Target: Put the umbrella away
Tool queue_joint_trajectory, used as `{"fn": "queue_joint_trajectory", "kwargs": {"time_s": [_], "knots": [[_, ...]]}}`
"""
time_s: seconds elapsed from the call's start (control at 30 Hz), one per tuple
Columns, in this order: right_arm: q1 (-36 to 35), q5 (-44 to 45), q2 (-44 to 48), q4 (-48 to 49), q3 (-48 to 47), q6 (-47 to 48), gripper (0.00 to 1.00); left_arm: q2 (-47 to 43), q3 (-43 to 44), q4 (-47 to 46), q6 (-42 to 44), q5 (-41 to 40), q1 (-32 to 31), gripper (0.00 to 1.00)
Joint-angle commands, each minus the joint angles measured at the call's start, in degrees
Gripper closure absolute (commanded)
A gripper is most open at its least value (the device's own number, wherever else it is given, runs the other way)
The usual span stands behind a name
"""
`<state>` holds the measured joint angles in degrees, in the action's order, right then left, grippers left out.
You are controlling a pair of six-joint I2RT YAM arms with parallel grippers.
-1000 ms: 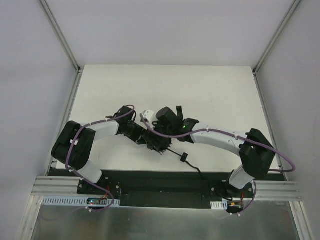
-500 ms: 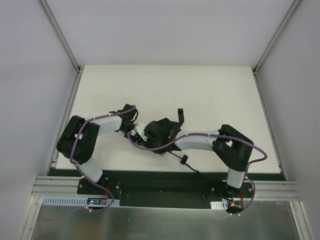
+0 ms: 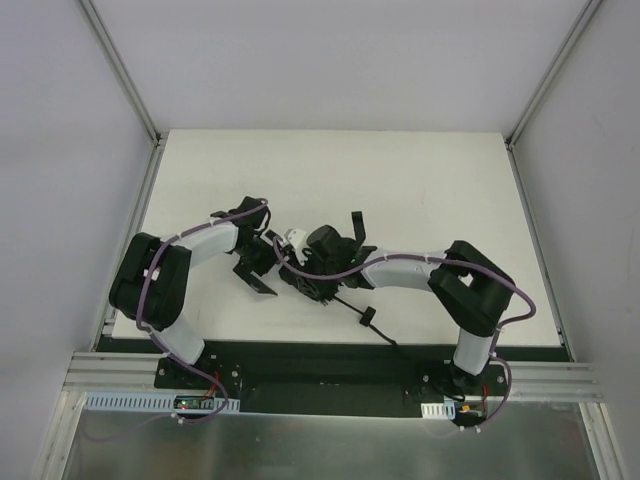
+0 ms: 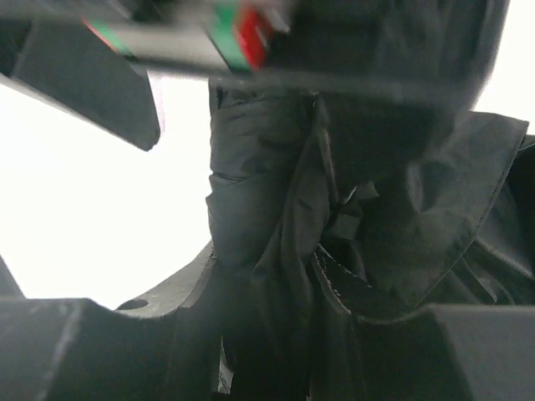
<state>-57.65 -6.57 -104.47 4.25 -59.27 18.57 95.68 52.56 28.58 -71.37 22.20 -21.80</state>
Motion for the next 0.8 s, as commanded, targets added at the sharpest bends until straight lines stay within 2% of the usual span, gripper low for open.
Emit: {"fn": "queue_joint_trajectory", "kwargs": {"time_s": [0.0, 0.2, 0.37, 0.67, 0.77], "knots": [[4.5, -14.9, -4.5, -7.8, 4.2, -7.0, 1.0, -6.7, 0.8, 0.0, 5.6, -2.2, 2.3, 0.01], [8.9, -29.4, -9.9, -5.5, 2.4, -14.4, 1.0, -12.3, -6.7, -10.6, 2.6, 2.4, 2.9, 0.01], [11.9, -37.3, -14.1, -2.9, 0.8, -21.5, 1.0, -14.1, -14.0, -18.6, -1.8, 3.5, 1.9, 0.01], [15.4, -45.4, -18.6, 1.7, -0.4, -30.9, 1.0, -7.4, -15.3, -24.6, -3.9, 2.3, -1.0, 0.01], [16.3, -47.0, -19.6, 4.3, -0.6, -34.5, 1.0, -5.7, -16.8, -25.5, -7.3, 1.6, -2.9, 0.05]]}}
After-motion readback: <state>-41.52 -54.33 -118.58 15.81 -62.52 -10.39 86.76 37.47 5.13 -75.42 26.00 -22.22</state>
